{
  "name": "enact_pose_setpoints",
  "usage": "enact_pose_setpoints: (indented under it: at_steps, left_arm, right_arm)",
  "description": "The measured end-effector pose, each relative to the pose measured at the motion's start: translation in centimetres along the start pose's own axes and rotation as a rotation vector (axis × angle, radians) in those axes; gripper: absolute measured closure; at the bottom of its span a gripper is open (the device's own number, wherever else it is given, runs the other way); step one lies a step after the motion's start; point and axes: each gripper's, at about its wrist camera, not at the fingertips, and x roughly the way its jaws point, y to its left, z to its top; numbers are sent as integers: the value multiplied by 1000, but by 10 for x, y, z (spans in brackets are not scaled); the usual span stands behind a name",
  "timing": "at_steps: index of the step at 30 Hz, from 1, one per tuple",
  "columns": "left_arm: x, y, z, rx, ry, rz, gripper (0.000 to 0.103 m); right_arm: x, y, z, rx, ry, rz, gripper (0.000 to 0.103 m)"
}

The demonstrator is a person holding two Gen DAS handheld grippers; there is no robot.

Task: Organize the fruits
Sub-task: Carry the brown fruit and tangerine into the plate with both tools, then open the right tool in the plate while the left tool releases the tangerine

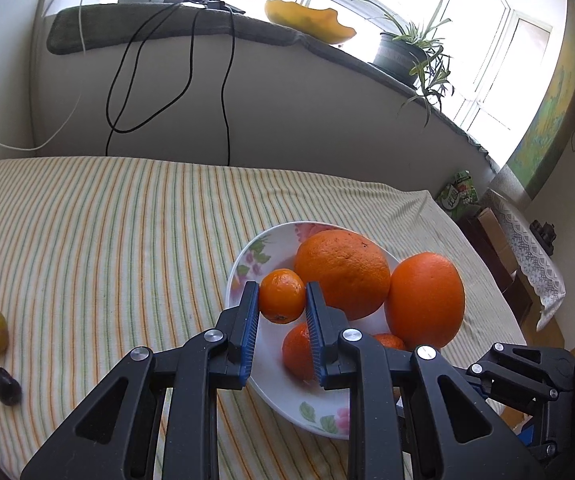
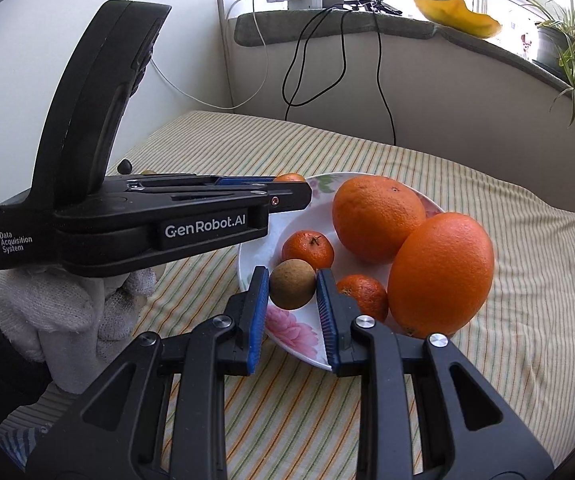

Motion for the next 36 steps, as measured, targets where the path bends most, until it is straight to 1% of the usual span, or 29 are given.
enact_pose_setpoints:
  at_steps: [17,20,21,22,24,26,27,28,31,32,33,34,36]
  left_arm:
    - [3,-6,3,23,11,-1,81]
    - [3,-7,3,22,11,0,81]
    - [3,-6,3,22,12,0,81]
    - [3,-7,3,23,11,0,77]
    - [2,-7,3,24,7,0,70]
    - [0,-7,3,25,2,-1,67]
    - [-1,-7,4,26,0,1,62]
    - [-2,-7,4,25,-3,2,54]
    - [-6,-7,5,25,-14,5,45]
    - [-7,-7,5,23,-16,8,42]
    - [-8,-7,6,20,-18,9,38]
    - [-10,-6,5,16,-21,12,37]
    - [-13,-6,6,16,-26,19,37]
  right_arm:
    - [-2,2,0,-4,1,-11,77]
    - [-3,3,-1,-11,0,-18,75]
    - [-3,3,-1,-11,-2,-19,69]
    - [-4,3,-1,-11,-4,-22,62]
    - [-6,3,-2,-12,-11,-24,55]
    - [-7,4,-1,-21,-15,-27,51]
    - [-8,5,-1,-28,-16,-30,46]
    - [-8,6,-1,-36,-18,-32,40]
    - [-11,9,-1,-52,-31,-42,30]
    - [-11,9,-1,-51,-34,-41,28]
    - [-12,9,-1,-49,-35,-38,24]
    - [-13,9,-1,-47,-37,-36,22]
    - [-14,9,1,-47,-41,-41,21]
